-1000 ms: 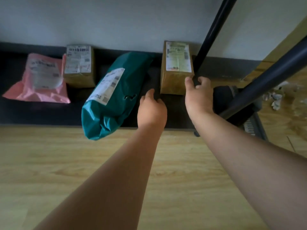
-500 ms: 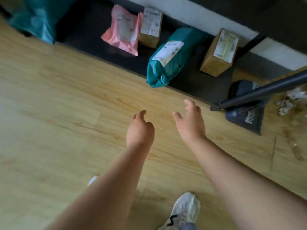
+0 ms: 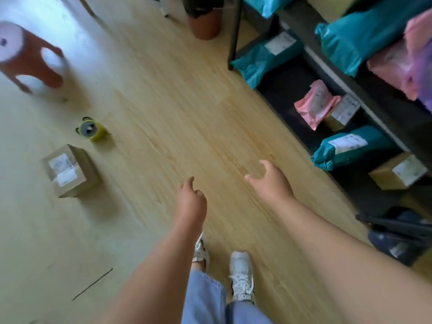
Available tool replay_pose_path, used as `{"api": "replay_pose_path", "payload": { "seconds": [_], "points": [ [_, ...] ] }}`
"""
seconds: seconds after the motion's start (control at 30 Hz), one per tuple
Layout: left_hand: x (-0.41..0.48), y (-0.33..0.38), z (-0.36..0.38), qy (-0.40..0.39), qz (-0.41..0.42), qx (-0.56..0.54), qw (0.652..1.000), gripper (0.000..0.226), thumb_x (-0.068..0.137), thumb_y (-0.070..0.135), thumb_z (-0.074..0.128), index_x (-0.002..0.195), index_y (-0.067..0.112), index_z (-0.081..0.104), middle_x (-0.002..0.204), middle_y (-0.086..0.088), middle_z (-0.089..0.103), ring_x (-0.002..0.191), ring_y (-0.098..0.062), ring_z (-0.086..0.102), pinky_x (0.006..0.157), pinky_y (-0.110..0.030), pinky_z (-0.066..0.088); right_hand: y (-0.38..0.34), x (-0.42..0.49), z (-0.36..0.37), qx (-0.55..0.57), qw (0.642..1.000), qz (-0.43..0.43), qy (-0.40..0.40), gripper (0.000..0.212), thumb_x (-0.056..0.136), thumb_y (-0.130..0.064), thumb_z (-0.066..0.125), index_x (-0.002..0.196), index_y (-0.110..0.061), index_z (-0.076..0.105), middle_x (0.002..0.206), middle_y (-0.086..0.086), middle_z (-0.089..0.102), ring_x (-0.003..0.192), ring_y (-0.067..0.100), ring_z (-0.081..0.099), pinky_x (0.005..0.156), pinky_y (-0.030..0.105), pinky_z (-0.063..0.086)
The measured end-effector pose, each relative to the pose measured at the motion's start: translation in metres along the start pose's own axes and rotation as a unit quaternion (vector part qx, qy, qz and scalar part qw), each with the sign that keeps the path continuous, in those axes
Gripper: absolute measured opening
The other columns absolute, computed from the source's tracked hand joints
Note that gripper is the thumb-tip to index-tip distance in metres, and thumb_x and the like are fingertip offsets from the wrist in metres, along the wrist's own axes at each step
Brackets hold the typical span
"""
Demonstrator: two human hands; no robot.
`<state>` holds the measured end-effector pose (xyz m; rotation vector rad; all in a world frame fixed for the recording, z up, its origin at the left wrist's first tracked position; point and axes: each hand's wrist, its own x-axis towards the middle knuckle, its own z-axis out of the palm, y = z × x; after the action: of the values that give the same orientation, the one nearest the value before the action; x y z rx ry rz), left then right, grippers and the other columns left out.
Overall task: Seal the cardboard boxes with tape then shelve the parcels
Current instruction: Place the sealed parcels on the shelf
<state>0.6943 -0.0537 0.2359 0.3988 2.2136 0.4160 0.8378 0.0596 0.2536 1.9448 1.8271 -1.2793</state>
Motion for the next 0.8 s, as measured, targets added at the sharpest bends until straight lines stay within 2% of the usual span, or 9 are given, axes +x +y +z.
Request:
{"api": "replay_pose_path", "payload": {
  "seconds": [0.03,0.1,0.13,0.2,0.3,0.4,0.5,0.6,0.8],
  "points": [
    [-0.002,-0.010,-0.018,0.007,-0.013,-0.009,1.000,0.055,0.097,0.010,0.037,0.151,0.023,0.035,0.143,-0.011,0.050,0.070,-0.018,0.058,0.052,-0.024,0.043,-0.015,-0.007,0.007,-0.017,1.000,-0.013,-0.011,0.066,0.094,-0.040,0.065,0.151,-0.022,0.037,0.151,0.007,0.044,0.133,0.028,0.048,0.101,0.036,0.042],
    [-0.002,-0.033,-0.060,0.029,-0.032,-0.037,0.998,0.055,0.096,0.012,0.038,0.151,0.022,0.035,0.143,-0.014,0.050,0.096,-0.029,0.063,0.073,-0.032,0.050,-0.053,-0.020,0.029,-0.054,0.997,-0.046,-0.029,0.065,0.094,-0.040,0.065,0.150,-0.021,0.039,0.150,0.009,0.046,0.132,0.029,0.049,0.100,0.035,0.043],
    [0.000,-0.042,-0.074,0.039,-0.035,-0.042,0.998,0.055,0.096,0.012,0.038,0.151,0.021,0.035,0.144,-0.014,0.049,0.108,-0.032,0.060,0.083,-0.035,0.050,-0.068,-0.026,0.038,-0.065,0.996,-0.054,-0.032,0.064,0.094,-0.039,0.065,0.150,-0.021,0.039,0.149,0.009,0.046,0.132,0.029,0.049,0.100,0.035,0.042],
    [0.008,-0.073,-0.114,0.059,-0.056,-0.062,0.995,0.055,0.096,0.011,0.037,0.151,0.020,0.036,0.147,-0.012,0.046,0.118,-0.032,0.055,0.091,-0.037,0.046,-0.106,-0.041,0.076,-0.097,0.990,-0.081,-0.054,0.063,0.095,-0.038,0.064,0.150,-0.021,0.040,0.150,0.009,0.046,0.133,0.030,0.048,0.101,0.035,0.042],
    [0.017,-0.118,-0.165,0.077,-0.081,-0.092,0.990,0.054,0.097,0.011,0.036,0.151,0.019,0.036,0.152,-0.008,0.038,0.121,-0.030,0.054,0.092,-0.036,0.046,-0.154,-0.063,0.132,-0.136,0.981,-0.105,-0.084,0.062,0.095,-0.038,0.063,0.150,-0.021,0.040,0.151,0.009,0.045,0.133,0.029,0.048,0.102,0.035,0.042],
    [0.024,-0.159,-0.210,0.076,-0.096,-0.117,0.986,0.055,0.098,0.011,0.037,0.152,0.020,0.033,0.156,-0.003,0.034,0.125,-0.028,0.052,0.099,-0.035,0.044,-0.195,-0.085,0.184,-0.171,0.971,-0.124,-0.110,0.062,0.096,-0.037,0.061,0.151,-0.021,0.038,0.152,0.008,0.042,0.133,0.029,0.048,0.101,0.035,0.043],
    [0.037,-0.218,-0.269,0.069,-0.109,-0.128,0.983,0.054,0.100,0.011,0.037,0.153,0.020,0.031,0.157,-0.001,0.033,0.135,-0.022,0.042,0.095,-0.028,0.036,-0.248,-0.115,0.255,-0.208,0.958,-0.142,-0.140,0.062,0.097,-0.038,0.059,0.152,-0.023,0.036,0.154,0.006,0.039,0.135,0.027,0.047,0.100,0.034,0.042],
    [0.052,-0.260,-0.319,0.056,-0.106,-0.118,0.986,0.053,0.101,0.014,0.038,0.153,0.021,0.031,0.157,-0.001,0.034,0.138,-0.022,0.040,0.104,-0.032,0.036,-0.293,-0.142,0.309,-0.195,0.959,-0.133,-0.156,0.061,0.097,-0.038,0.059,0.152,-0.022,0.036,0.154,0.005,0.038,0.135,0.026,0.045,0.100,0.034,0.041],
    [0.106,-0.302,-0.395,0.044,-0.105,-0.106,0.988,0.054,0.100,0.013,0.038,0.153,0.020,0.031,0.157,-0.004,0.033,0.142,-0.023,0.035,0.109,-0.034,0.032,-0.372,-0.141,0.381,-0.168,0.963,-0.132,-0.164,0.063,0.096,-0.037,0.060,0.152,-0.020,0.036,0.153,0.008,0.041,0.135,0.027,0.046,0.100,0.036,0.040]
  ]
}}
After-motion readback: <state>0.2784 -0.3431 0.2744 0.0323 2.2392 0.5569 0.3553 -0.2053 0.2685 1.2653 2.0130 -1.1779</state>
